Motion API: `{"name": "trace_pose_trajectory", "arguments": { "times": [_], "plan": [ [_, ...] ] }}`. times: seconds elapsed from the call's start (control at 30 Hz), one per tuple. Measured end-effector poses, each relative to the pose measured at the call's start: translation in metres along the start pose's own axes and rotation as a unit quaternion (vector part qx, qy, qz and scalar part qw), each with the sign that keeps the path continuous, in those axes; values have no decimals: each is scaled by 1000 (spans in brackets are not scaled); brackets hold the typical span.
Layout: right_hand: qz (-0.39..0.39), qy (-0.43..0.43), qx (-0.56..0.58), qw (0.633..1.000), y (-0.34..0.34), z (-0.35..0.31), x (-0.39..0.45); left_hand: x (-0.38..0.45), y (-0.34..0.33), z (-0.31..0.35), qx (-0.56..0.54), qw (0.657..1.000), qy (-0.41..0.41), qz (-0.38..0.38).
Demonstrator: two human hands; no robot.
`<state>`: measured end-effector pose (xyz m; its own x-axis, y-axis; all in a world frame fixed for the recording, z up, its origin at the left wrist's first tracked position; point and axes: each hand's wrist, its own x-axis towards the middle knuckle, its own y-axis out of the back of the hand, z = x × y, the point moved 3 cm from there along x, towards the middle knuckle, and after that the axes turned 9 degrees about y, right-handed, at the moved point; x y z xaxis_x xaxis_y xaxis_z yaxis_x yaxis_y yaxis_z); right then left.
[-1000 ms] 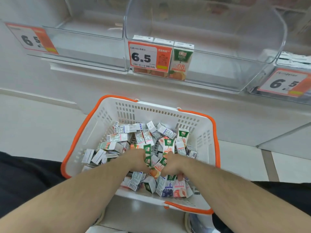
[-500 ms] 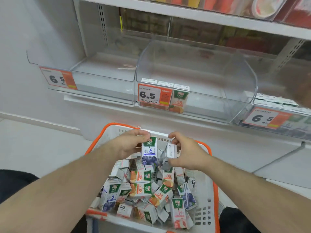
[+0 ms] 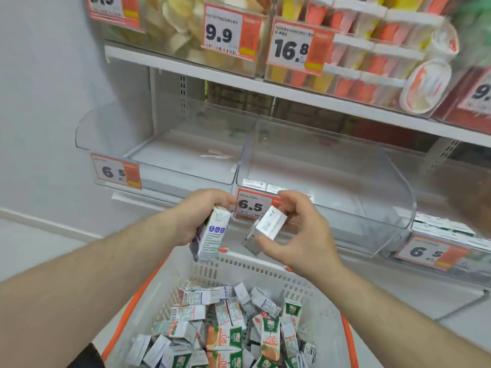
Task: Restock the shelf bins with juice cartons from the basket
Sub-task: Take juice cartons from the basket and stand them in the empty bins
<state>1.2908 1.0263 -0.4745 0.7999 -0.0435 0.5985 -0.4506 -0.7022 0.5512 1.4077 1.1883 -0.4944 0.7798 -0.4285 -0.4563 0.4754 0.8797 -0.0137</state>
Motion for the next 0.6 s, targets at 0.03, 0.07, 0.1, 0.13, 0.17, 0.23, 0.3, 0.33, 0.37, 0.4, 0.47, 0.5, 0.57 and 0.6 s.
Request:
{"name": "trace_pose_trajectory", "arguments": {
  "times": [0.03,0.07,0.1,0.13,0.17,0.23,0.3,0.33,0.37,0.4,0.47,0.5,0.57,0.6],
  "plan": [
    [22,12,-10,1000,-3,-4,5,-2,7,4,54,997,-39,30],
    [41,24,-22,999,-6,-8,11,-4,12,7,113,990,-73,47],
    [59,37,-36,997,-10,-13,18,-5,18,9,164,980,-102,49],
    [73,51,-47,995,-14,-18,26,-7,23,10,207,969,-127,40],
    [86,62,-51,993,-18,-24,33,-10,26,10,242,957,-155,27],
    [105,70,-42,991,-29,-34,46,-15,30,9,312,926,-208,32],
    [124,60,-15,990,-42,-41,56,-22,31,11,338,901,-259,79],
    [135,48,2,990,-48,-44,61,-24,32,14,316,901,-279,102],
    [145,28,20,989,-52,-48,68,-25,35,18,283,906,-290,122],
    [147,-3,41,988,-56,-51,75,-26,40,23,252,913,-291,137],
    [122,-76,93,985,-62,-50,92,-28,55,31,198,931,-278,126],
    [97,-99,117,983,-65,-51,101,-29,62,33,171,942,-270,99],
    [28,-102,149,983,-69,-54,118,-34,75,37,120,957,-258,50],
    [-23,-95,154,983,-72,-56,125,-35,81,37,100,961,-253,41]
  ]
}}
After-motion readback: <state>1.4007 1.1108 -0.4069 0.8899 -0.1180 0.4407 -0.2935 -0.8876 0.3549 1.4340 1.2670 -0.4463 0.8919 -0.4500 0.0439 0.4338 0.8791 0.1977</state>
